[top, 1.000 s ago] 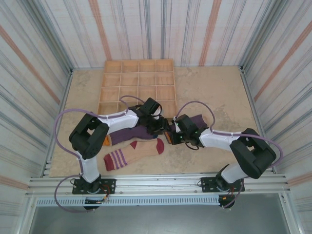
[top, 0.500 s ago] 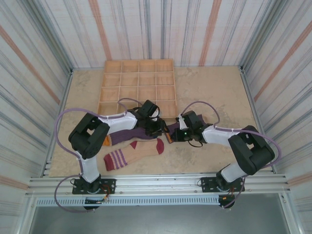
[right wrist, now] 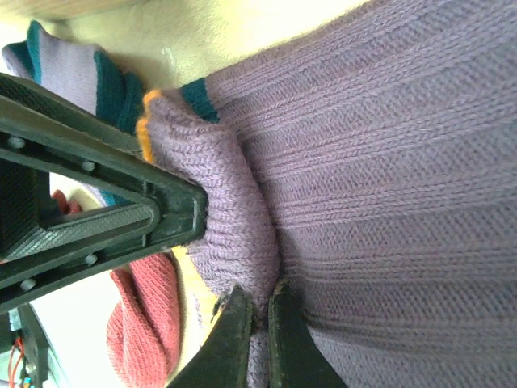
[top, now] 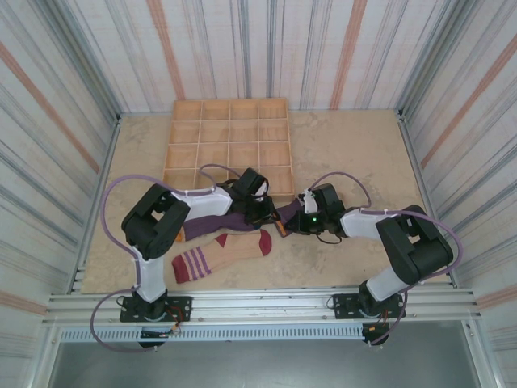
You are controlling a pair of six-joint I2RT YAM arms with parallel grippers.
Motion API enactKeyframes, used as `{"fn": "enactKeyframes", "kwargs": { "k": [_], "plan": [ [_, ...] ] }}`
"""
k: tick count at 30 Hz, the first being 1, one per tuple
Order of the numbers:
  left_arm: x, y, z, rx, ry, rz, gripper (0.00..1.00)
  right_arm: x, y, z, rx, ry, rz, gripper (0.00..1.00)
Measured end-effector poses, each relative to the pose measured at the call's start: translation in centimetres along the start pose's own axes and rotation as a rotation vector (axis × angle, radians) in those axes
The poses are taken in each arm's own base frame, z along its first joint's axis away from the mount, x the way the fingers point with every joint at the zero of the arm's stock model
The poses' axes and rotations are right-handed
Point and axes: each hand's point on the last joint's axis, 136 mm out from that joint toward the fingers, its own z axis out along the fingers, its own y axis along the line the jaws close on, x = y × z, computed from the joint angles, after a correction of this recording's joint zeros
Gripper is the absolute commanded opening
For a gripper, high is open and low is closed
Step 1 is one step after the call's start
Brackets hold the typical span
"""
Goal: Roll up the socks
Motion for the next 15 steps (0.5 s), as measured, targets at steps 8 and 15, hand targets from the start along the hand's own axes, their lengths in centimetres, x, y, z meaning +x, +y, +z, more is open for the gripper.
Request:
{"fn": "enactKeyframes", "kwargs": {
  "k": [8,15],
  "plan": [
    [-0.5,-1.3,0.3,-0.008,0.01,0.012,0.02,-0.2,0.5,-1.9,0.065,-0.071,-0.057,0.62],
    [-0.8,-2.4,-0.7,-0.032,0.036,0.0,0.0,1.6,4.6,-4.2,0.263,-0.188,-0.378,0.63]
  ]
}}
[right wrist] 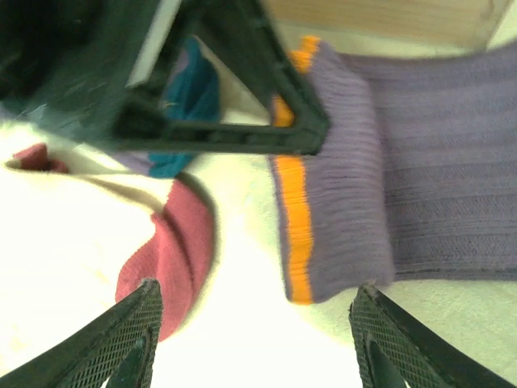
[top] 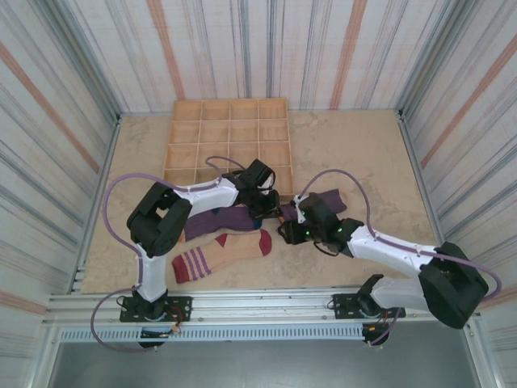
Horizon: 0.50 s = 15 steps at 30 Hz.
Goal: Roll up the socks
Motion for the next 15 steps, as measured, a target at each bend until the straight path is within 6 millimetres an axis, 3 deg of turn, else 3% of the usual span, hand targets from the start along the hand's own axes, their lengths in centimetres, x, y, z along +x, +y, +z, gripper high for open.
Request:
{"fn": "enactKeyframes", "kwargs": {
  "k": [7,11,15],
  "plan": [
    [0.4,-0.2,-0.1,-0.016,0.044,-0.005,0.0,0.4,0.8,-1.1,0.216,-0.118,-0.275,0.64],
    [0.9,0.5,0.3,-0.034,0.073,-0.014,0.0,1.1,-0.2,-0.2,0.356,-0.118,-0.41,0.63],
    [1.3,0.8,0.5,-0.041,0.091,-0.02,0.0,1.5,0.4,1.3,0.451,-0.105,-0.554,0.63]
  ]
}}
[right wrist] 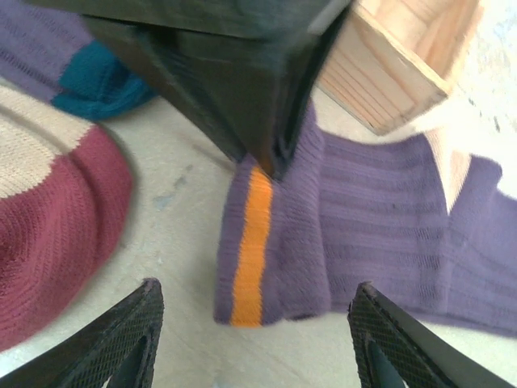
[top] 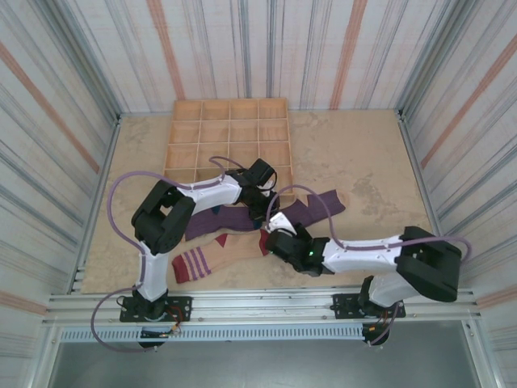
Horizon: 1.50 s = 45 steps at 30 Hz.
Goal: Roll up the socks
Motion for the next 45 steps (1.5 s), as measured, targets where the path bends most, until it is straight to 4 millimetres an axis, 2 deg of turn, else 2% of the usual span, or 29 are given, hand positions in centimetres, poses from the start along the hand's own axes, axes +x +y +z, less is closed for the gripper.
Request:
{"fn": "enactKeyframes", "kwargs": {
  "k": [5,14,17,21,22,24,26,29,34,40,45],
  "plan": [
    [0.2,0.0,0.0,0.004,0.009,0.005,0.0,-1.1,0.8,1.4,0.083,-0.007,-0.072,0.62],
    [0.2,-0.1,0.0,0.011,0.015,0.02,0.0,0.1,0.6,3.3,0.226,0.03,-0.14,0.53],
    [0.0,0.0,-0.1,0.012,0.012,0.018,0.0,0.2,0.6,3.6,0.247,0.031,-0.121,0.44],
    [0.0,0.1,-0.1,0.015,0.017,0.02,0.0,0.7,0.4,3.9,0.247,0.048,-0.085,0.23],
    [0.0,0.1,-0.1,0.015,0.017,0.021,0.03,0.8,0.4,4.0,0.241,0.053,-0.073,0.18],
    [-0.1,0.1,-0.1,0.018,0.013,0.027,0.17,1.0,0.3,4.1,0.234,0.058,-0.054,0.11],
    [-0.3,0.0,0.0,0.026,0.01,0.03,0.36,1.0,0.2,4.1,0.208,0.058,-0.021,0.0],
    [-0.8,-0.1,0.0,0.042,-0.01,0.033,0.52,1.1,0.1,3.9,0.138,0.06,0.04,0.0],
    [-1.6,0.7,0.0,0.056,-0.035,0.013,0.6,0.9,-0.9,4.3,-0.016,0.072,0.214,0.0],
    [-1.3,-0.4,-1.4,0.107,-0.033,0.024,0.61,0.9,-2.8,5.9,-0.187,0.117,0.46,0.0],
    [-1.1,-0.8,-2.2,0.131,-0.056,0.034,0.6,0.6,-3.2,6.3,-0.366,0.109,0.642,0.0]
  ]
}}
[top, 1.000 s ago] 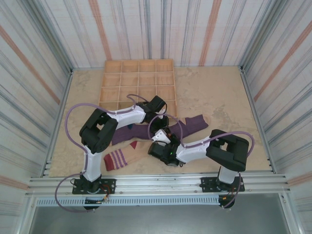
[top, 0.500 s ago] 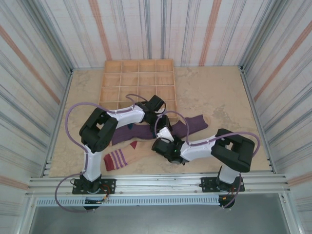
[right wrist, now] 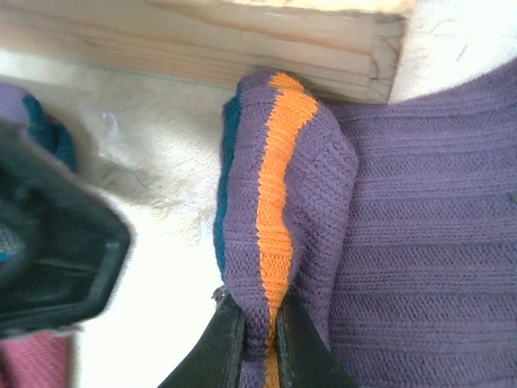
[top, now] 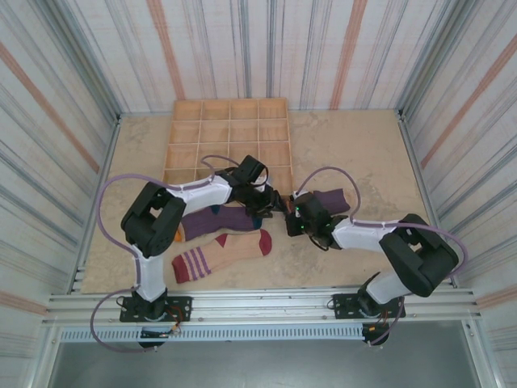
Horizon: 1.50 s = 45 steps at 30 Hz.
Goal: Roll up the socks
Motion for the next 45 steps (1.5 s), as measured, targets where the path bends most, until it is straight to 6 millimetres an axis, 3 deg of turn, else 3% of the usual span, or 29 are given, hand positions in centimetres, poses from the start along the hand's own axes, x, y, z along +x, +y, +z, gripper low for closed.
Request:
{"fn": "enactKeyframes", "kwargs": {
  "k": [6,16,22,26,32,36,42,45],
  "plan": [
    [0.3,0.4,0.1,0.006,-0.007,-0.01,0.59,0.2,-0.4,-0.5,-0.181,0.058,0.181,0.0],
    [-0.4,-0.9,1.0,0.039,-0.041,0.018,0.54,0.5,-1.6,-1.1,-0.424,0.169,0.498,0.0],
    [0.2,-1.0,3.1,0.017,-0.019,0.022,0.53,0.7,-2.7,-1.3,-0.487,0.193,0.632,0.0],
    [0.4,-0.8,3.6,-0.005,-0.029,0.016,0.54,0.8,-3.3,-1.6,-0.502,0.203,0.693,0.0],
    [-0.7,-1.0,4.1,-0.02,-0.064,0.009,0.54,0.8,-3.4,-1.6,-0.522,0.215,0.742,0.0],
    [-1.3,-1.2,4.9,-0.027,-0.075,0.003,0.44,0.8,-3.4,-1.5,-0.538,0.22,0.76,0.0],
    [-1.4,-1.9,5.4,-0.03,-0.089,0.017,0.39,0.9,-3.5,-1.5,-0.551,0.214,0.779,0.0],
    [-1.4,-1.9,5.8,-0.031,-0.088,0.01,0.29,0.9,-3.5,-1.5,-0.559,0.212,0.78,0.0]
  ]
}}
